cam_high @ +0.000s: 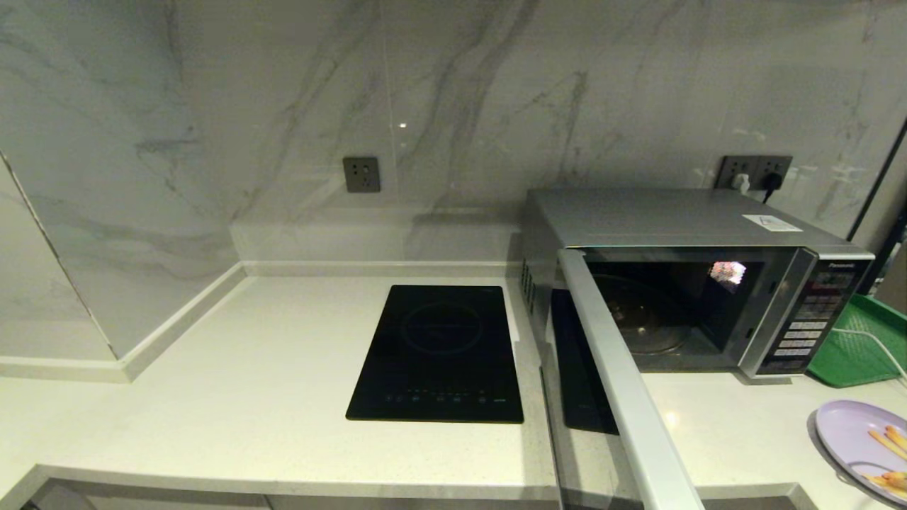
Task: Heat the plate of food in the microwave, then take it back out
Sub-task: Put the plate in the microwave oven
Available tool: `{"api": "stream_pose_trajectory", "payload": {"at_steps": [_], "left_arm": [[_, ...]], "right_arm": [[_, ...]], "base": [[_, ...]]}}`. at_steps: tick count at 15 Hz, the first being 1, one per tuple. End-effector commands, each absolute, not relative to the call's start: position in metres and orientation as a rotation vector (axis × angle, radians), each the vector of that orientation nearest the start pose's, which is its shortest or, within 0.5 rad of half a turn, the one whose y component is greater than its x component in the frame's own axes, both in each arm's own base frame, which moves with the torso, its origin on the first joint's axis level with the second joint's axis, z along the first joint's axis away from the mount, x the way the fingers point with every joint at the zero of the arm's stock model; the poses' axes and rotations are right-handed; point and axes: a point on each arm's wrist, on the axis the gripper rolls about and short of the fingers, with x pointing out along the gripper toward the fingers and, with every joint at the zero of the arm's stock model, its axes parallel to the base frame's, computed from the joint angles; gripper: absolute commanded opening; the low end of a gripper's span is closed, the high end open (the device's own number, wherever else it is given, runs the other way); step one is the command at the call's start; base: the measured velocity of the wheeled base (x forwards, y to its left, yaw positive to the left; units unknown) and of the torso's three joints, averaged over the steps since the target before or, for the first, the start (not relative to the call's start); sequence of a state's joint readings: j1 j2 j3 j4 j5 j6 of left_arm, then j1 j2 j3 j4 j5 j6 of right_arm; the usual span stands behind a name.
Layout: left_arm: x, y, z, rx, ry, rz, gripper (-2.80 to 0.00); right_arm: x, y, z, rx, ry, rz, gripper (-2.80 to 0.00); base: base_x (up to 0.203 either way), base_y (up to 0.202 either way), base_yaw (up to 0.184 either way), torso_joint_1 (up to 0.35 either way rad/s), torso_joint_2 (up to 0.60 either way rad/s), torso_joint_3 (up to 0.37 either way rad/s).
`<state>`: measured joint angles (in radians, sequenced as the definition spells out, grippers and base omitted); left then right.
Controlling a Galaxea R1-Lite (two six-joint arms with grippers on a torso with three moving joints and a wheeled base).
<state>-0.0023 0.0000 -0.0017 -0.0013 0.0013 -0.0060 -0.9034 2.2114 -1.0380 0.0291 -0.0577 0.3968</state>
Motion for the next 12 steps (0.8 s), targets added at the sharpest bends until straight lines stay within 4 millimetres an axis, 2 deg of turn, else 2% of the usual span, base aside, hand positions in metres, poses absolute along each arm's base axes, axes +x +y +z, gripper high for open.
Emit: {"api": "stream_pose_trajectory", "payload": {"at_steps": [1, 6, 12], "left_arm": [[-0.023, 0.000, 0.076, -0.006, -0.003, -0.002, -2.80], [-0.023, 0.000, 0.076, -0.007, -0.003, -0.001, -2.80], [-0.023, 0.000, 0.076, -0.007, -0.003, -0.001, -2.80]], "right_arm": [[0.215, -0.274, 0.020, 0.847, 0.959, -1.057, -2.80], [0.207, -0.258, 0.040, 0.875, 0.935, -0.871, -2.80], [0.191, -0.234, 0.055, 0.867, 0.935, -0.776, -2.80]], "base": [[0.000, 0.000, 0.000, 0.000, 0.00, 0.000], [0.000, 0.000, 0.000, 0.000, 0.00, 0.000], [0.000, 0.000, 0.000, 0.000, 0.00, 0.000]]}}
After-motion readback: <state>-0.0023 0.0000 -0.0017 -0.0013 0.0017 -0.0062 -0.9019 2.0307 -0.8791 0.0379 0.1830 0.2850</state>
